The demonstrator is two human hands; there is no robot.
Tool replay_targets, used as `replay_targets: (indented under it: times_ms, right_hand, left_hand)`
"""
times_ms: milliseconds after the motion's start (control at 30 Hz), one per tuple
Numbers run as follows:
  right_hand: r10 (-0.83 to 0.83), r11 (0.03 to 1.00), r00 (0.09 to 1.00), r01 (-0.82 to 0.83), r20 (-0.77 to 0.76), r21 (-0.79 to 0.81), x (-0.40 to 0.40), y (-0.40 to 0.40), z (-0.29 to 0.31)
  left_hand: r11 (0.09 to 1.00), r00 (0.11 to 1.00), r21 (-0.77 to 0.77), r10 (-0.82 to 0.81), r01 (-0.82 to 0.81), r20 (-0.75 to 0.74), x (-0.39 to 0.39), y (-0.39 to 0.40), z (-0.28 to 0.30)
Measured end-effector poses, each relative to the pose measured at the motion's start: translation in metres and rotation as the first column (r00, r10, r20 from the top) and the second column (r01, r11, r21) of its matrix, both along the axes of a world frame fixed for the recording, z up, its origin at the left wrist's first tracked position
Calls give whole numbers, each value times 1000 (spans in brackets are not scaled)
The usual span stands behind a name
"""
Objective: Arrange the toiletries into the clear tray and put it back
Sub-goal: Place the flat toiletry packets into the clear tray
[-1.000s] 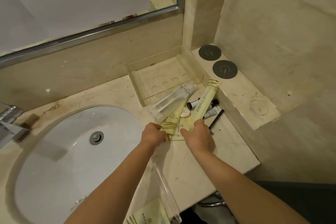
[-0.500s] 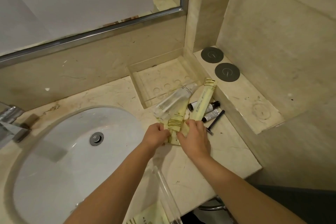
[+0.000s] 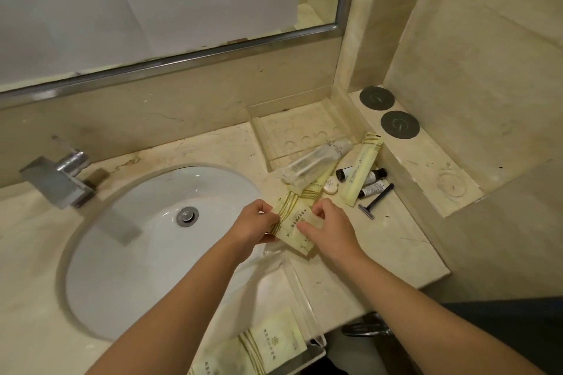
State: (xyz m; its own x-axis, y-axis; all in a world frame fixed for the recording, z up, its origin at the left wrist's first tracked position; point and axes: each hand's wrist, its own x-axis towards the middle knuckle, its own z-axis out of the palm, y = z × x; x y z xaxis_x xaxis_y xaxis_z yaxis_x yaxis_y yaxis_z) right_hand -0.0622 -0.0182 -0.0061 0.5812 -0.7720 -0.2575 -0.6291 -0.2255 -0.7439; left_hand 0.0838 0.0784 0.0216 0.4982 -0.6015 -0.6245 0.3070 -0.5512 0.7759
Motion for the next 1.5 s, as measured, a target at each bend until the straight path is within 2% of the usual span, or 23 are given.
replay_targets:
  times_ms: [100,167,433,600,833,967,1100,1200,1367,1500]
  right_hand:
    - [-45,984,996,31,75,173,7,16,9]
    - [-56,975,992,30,113,222,12,25,15]
    - [-110,952,966,35,232,305,33,59,40]
    - [-154,941,953,62,260,333,37,65,47]
    - [-19,930,978,-59,207,364,34,83,41]
    - [230,862,971,-234,65,450,23,90,36]
    - [496,795,862,-402,-105,454,12,94,28]
    - [639,751,728,-519,-249,409,8,100,24]
    - [736,672,549,-664,-396,329,7,108,18]
    - [753,574,389,-783,-531,239,7,115,11]
  left_hand:
    - [1000,999,-25,17,-18,-38,4,22,8]
    - [998,997,-44,32,-35,-66,6,37,14]
    - [984,986,-105,130,-141,-107,13,99,25]
    - [980,985,-92,173,-174,-25,19,141,26]
    - [993,988,-53,114,-109,104,20,187,20]
    - [996,974,72,-60,45,220,16,204,11]
    - [960,911,219,-242,175,333,8,217,0]
    - [922,867,285,-355,262,350,0,222,-6]
    - [809,763,365,-572,461,302,-10,225,-8]
    - [681,589,479,-727,554,354,-17,222,-14]
